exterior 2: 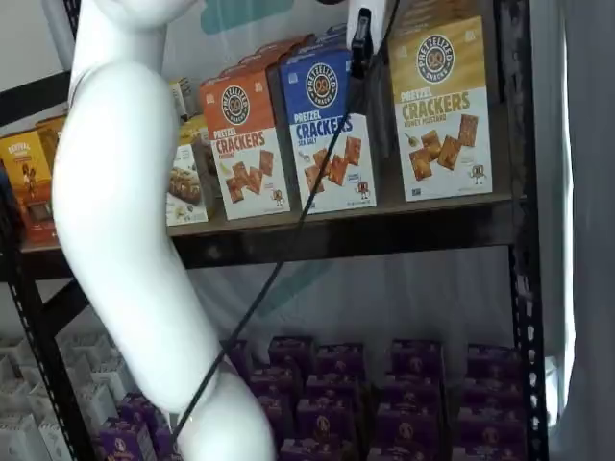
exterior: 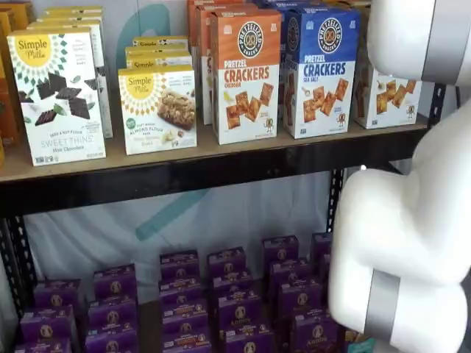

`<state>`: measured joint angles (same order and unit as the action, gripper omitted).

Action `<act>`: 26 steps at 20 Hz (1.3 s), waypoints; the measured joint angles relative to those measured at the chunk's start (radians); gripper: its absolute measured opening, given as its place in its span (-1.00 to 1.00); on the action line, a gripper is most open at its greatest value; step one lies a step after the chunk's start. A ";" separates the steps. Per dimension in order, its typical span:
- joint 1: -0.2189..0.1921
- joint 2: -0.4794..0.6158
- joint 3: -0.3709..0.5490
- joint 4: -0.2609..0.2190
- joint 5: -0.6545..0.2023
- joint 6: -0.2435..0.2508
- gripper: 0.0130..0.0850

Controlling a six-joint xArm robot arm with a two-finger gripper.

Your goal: Retrieve the yellow and white box located on the top shelf, the sixth one from the left

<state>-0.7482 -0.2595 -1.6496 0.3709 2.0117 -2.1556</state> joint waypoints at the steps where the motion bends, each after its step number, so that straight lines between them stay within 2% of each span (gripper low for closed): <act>1: 0.007 -0.007 0.007 -0.015 -0.009 -0.001 1.00; 3: 0.037 -0.051 0.053 -0.069 -0.043 -0.003 1.00; 6: 0.040 -0.082 0.089 -0.072 -0.050 -0.001 1.00; 8: 0.031 -0.096 0.103 -0.055 -0.052 -0.002 1.00; 10: 0.008 -0.106 0.113 -0.015 -0.057 -0.004 1.00; 11: -0.018 -0.113 0.120 0.030 -0.066 -0.007 1.00; 14: -0.072 -0.124 0.130 0.124 -0.089 -0.012 1.00; 19: -0.153 -0.163 0.176 0.290 -0.190 -0.020 1.00; 22: -0.162 -0.214 0.252 0.361 -0.319 -0.037 1.00; 26: -0.130 -0.241 0.304 0.379 -0.467 -0.065 1.00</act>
<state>-0.8779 -0.5005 -1.3454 0.7494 1.5452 -2.2202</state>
